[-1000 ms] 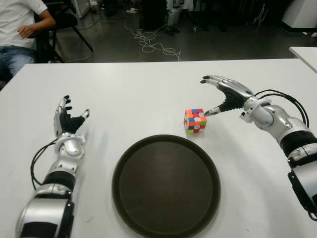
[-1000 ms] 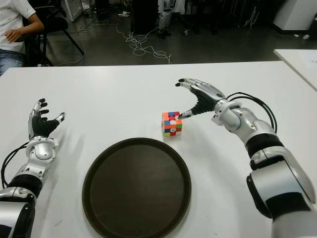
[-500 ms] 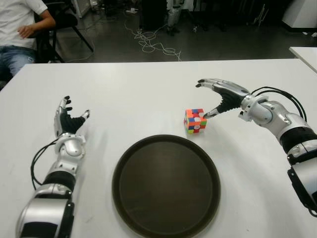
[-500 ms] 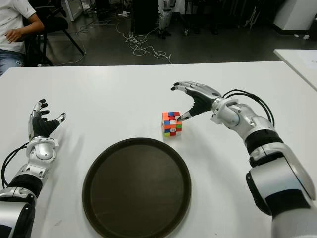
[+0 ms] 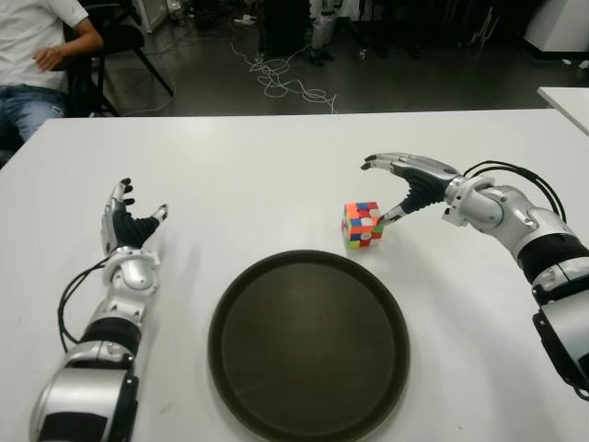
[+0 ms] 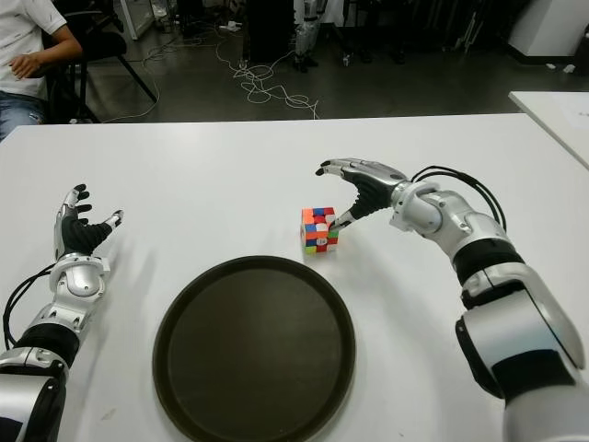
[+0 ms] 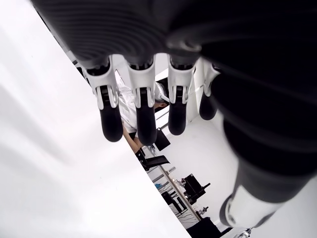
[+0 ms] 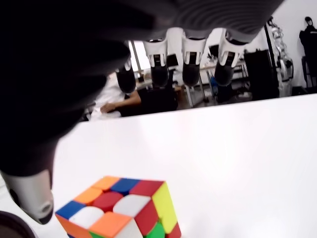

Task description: Pick up the Rubik's Cube and put it in the plate

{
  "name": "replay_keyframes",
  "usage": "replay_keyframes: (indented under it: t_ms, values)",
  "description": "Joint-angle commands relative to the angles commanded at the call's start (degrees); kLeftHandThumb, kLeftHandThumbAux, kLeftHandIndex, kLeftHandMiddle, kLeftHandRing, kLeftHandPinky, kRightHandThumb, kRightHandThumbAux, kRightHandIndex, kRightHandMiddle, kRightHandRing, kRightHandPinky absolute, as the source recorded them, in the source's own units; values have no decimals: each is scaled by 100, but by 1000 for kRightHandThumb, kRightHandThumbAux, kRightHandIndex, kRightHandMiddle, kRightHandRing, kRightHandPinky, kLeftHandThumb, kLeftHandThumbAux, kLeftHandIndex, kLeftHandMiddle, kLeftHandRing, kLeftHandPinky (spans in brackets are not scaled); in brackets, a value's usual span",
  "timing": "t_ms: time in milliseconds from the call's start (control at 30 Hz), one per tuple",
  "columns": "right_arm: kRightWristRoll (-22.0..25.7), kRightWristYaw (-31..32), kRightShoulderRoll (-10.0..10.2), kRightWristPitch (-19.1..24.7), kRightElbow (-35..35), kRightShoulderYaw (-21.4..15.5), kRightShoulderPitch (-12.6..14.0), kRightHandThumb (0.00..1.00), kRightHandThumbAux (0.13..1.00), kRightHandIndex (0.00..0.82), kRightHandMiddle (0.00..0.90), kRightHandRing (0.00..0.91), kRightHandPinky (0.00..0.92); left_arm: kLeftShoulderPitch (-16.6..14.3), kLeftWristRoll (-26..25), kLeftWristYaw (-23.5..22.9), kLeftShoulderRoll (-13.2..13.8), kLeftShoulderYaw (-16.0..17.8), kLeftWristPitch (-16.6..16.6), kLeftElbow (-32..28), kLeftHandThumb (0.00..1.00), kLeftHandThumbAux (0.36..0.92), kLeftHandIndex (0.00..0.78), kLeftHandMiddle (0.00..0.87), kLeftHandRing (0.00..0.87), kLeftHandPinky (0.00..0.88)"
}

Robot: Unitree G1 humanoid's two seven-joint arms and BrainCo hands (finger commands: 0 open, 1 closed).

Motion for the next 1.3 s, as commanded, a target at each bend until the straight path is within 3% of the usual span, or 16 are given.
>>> replay_keyframes:
  t_ms: [600, 833, 1300]
  values:
    - [-77, 480, 127, 611, -509, 82, 11, 0, 578, 32, 25, 28, 11, -10, 49, 44, 10, -49, 43, 36, 292, 762, 105, 178, 191, 224]
    - [-157, 678, 156, 853, -637, 177, -42, 0, 591, 18, 15, 17, 0, 6, 40, 43, 0, -49, 27, 10, 302, 761, 103, 166, 175, 207]
    - [-314, 811, 436, 1199, -239, 417, -276, 0, 547, 0, 4, 0, 0, 3, -14, -18, 1, -17, -3, 35, 306, 759, 106, 171, 183, 220]
